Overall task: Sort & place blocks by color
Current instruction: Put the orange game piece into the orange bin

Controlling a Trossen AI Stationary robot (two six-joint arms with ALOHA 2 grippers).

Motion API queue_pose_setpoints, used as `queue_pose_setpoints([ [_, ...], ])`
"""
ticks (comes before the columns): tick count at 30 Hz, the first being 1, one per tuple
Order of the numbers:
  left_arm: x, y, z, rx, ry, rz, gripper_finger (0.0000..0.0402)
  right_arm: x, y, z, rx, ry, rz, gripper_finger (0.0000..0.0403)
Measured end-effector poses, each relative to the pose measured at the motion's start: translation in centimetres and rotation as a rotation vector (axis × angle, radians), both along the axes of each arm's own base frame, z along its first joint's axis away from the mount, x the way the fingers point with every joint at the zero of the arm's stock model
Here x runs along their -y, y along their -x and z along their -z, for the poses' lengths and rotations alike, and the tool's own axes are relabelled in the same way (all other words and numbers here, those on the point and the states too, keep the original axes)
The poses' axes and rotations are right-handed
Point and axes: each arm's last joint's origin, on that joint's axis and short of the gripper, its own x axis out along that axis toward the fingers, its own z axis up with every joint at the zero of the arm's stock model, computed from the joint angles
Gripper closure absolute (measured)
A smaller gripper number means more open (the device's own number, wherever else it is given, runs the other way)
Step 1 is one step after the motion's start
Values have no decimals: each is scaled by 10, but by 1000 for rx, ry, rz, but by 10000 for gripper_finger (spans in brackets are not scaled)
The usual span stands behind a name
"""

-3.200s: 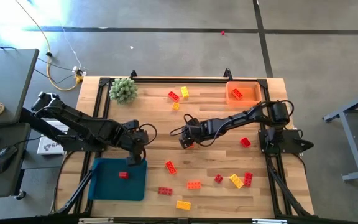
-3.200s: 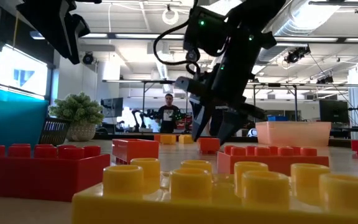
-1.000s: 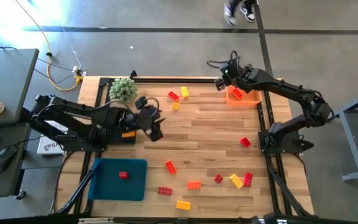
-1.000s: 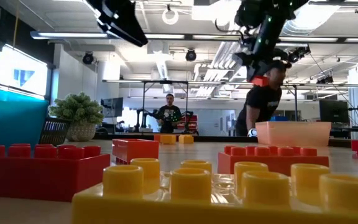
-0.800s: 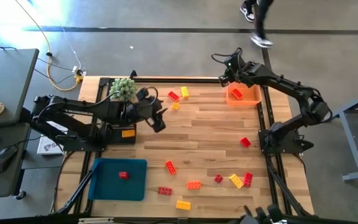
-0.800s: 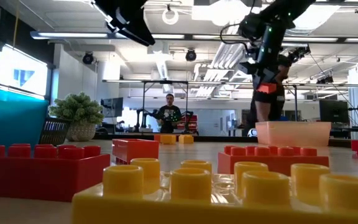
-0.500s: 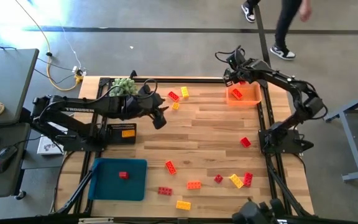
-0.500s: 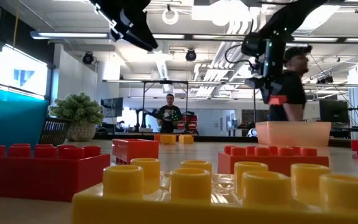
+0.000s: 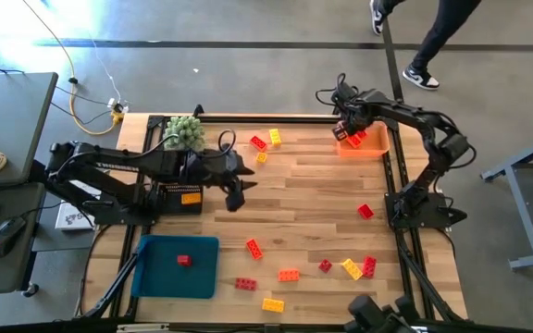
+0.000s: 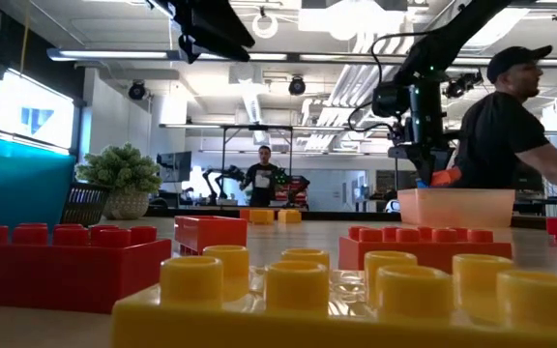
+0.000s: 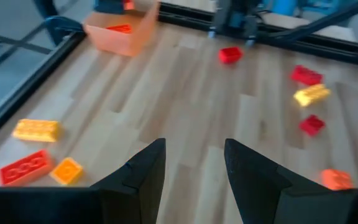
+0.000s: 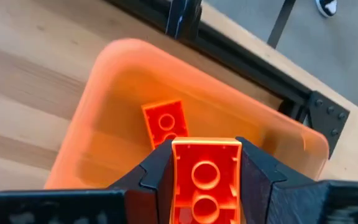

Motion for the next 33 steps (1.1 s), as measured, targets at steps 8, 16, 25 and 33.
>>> queue_pose_setpoints([
  [8,21,-13,8,8,45,92,247,0,0,7,-24,-37,-1,275],
  [16,38,-25,23,-30,44,147,247,-1,1,7,-41,-51,-1,269],
  [25,47,-31,23,7,64,239,247,1,0,7,-40,-33,-32,268],
  [33,50,-36,15,107,78,298,247,1,0,7,-5,-73,-73,267],
])
